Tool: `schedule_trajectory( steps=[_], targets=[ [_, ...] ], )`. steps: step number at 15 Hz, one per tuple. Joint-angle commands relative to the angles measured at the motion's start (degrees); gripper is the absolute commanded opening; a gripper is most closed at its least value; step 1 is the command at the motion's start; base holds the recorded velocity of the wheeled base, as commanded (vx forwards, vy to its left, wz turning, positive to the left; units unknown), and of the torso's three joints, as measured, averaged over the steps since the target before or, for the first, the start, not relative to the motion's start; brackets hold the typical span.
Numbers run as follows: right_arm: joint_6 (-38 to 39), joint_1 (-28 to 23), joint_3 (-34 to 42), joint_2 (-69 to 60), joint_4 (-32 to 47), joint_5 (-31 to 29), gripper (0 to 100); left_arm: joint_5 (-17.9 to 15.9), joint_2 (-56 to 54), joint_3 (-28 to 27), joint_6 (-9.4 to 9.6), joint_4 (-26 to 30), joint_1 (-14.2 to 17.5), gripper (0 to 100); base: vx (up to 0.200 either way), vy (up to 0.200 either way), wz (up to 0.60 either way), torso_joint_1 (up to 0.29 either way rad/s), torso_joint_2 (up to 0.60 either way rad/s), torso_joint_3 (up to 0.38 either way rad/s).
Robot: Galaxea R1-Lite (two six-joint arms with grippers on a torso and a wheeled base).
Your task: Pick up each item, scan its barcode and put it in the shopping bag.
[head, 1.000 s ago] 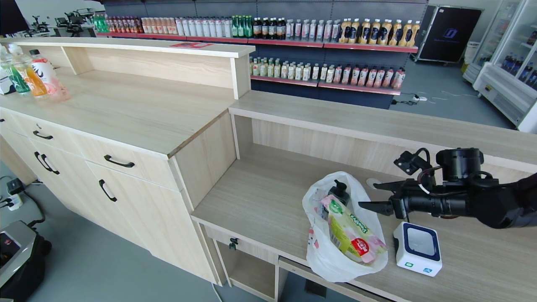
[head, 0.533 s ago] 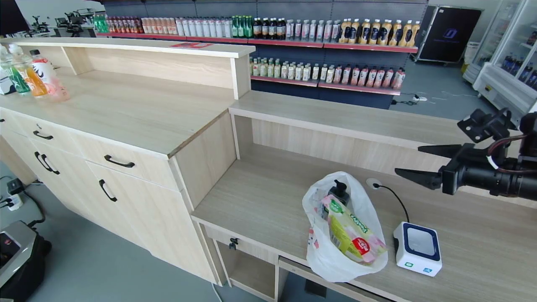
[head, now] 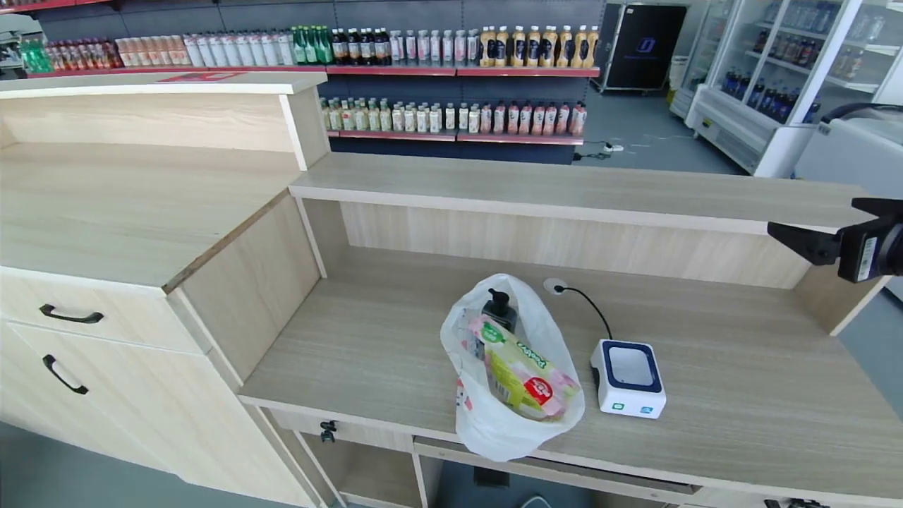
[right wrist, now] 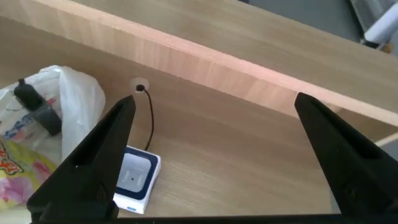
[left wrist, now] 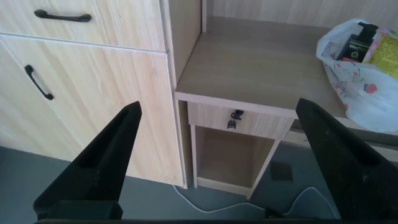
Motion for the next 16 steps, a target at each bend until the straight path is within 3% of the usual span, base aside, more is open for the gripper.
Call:
schedule_trajectory(
  steps=[1, 4, 7, 8, 11, 13, 16],
  targets=[
    [4.0, 1.2, 0.5, -3.2, -0.5, -1.7, 100, 0.0, 0.0, 0.0, -0.05, 0.0, 0.1, 100, 0.0, 0.0, 0.0, -0.173, 0.33, 0.159],
    [7.3, 1.6, 7.3, -8.3, -2.5, -2.2, 100, 0.0, 0.0, 0.0, 0.04, 0.0, 0.1, 100, 0.0, 0.0, 0.0, -0.057, 0.11, 0.047],
    [7.7, 2.6, 15.2, -18.0, -2.4, -9.5, 100, 0.0, 0.0, 0.0, 0.04, 0.0, 0.1, 100, 0.0, 0.0, 0.0, 0.0, 0.0, 0.0],
    [8.0, 5.1, 19.5, -24.9, -1.5, -10.9, 100, 0.0, 0.0, 0.0, -0.05, 0.0, 0.1, 100, 0.0, 0.0, 0.0, 0.0, 0.0, 0.0],
    [6.9, 9.6, 25.4, -33.2, -1.6, -11.1, 100, 0.0, 0.0, 0.0, -0.05, 0.0, 0.1, 100, 0.0, 0.0, 0.0, 0.0, 0.0, 0.0],
    [2.1, 10.4, 28.2, -34.7, -4.7, -11.3, 100, 0.0, 0.0, 0.0, -0.05, 0.0, 0.1, 100, 0.0, 0.0, -0.3, -0.001, 0.0, 0.004],
    [2.7, 10.4, 29.1, -37.5, -5.1, -10.4, 100, 0.0, 0.0, 0.0, -0.05, 0.0, 0.1, 100, 0.0, 0.0, -0.4, -0.115, 0.22, 0.116]
  ],
)
